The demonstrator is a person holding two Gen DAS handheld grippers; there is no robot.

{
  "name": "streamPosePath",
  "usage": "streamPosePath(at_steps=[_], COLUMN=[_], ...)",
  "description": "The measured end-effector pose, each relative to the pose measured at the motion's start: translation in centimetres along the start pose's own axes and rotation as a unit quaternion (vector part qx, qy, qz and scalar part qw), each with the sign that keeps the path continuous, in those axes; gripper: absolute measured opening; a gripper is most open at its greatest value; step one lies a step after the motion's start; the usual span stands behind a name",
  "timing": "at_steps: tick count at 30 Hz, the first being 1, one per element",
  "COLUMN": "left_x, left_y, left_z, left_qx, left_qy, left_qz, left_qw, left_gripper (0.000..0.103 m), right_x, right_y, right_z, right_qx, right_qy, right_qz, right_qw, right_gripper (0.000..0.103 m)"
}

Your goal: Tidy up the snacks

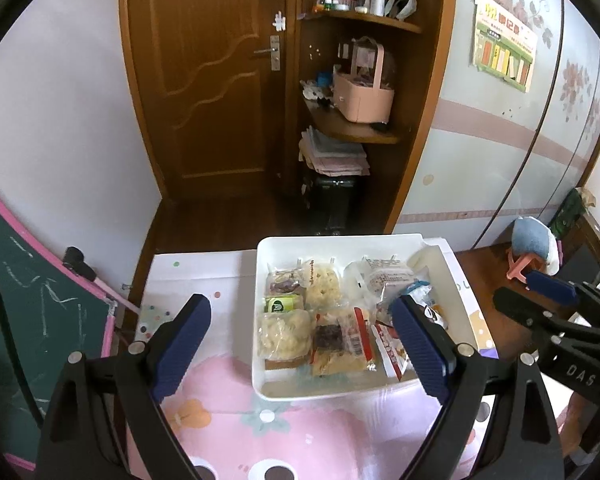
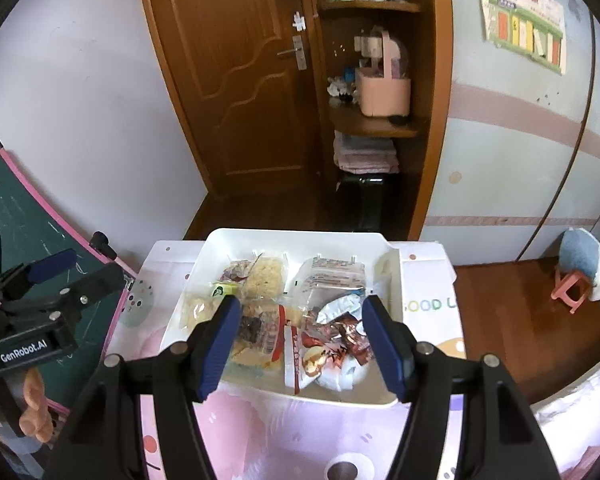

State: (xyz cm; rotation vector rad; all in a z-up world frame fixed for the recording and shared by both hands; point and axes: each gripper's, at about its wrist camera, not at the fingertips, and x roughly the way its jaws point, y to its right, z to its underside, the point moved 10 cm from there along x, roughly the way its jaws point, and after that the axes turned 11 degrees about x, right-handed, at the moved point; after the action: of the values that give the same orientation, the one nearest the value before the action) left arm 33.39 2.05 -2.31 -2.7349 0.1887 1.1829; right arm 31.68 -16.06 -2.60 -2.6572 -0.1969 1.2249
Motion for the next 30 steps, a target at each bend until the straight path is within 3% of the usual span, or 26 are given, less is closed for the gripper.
streamPosePath(at_steps=[7,15,20,25,30], left_x=[-5.5,-11.3,-14.8,-17.3,-18.7], left_y=[0.9,3.5,4.8,5.3,5.9], left_z=[1.6,5.9,8.3,10.9,14.4], left_qx=[0.011,0.040,0.045,0.038,0.034], left_qy=[0.014,0.023,0.036,0.033,0.031], left_qz=[0.005,0.001,-0.001,0.001,0.001], left_qw=[0.9998,0.9989,0.9983,0.9987,0.9989], left_gripper=[0.094,0.094,0.102,0.102,0.103], right_x=[-4.4,-8.6,-11.1,-13.7,-15.0], right_y=[0.4,0.9,0.7,0.4,-0.1], right_z=[1.4,5.9,8.5,10.9,13.6], right_qx=[-0.001,-0.024,-0.018,-0.021,-0.017], right_qy=[0.014,0.013,0.010,0.024,0.029], right_qz=[0.022,0.041,0.023,0.024,0.023], right_qw=[1.000,0.999,1.000,0.999,0.999], right_gripper=[0.064,0.064,0.064,0.064,0.077])
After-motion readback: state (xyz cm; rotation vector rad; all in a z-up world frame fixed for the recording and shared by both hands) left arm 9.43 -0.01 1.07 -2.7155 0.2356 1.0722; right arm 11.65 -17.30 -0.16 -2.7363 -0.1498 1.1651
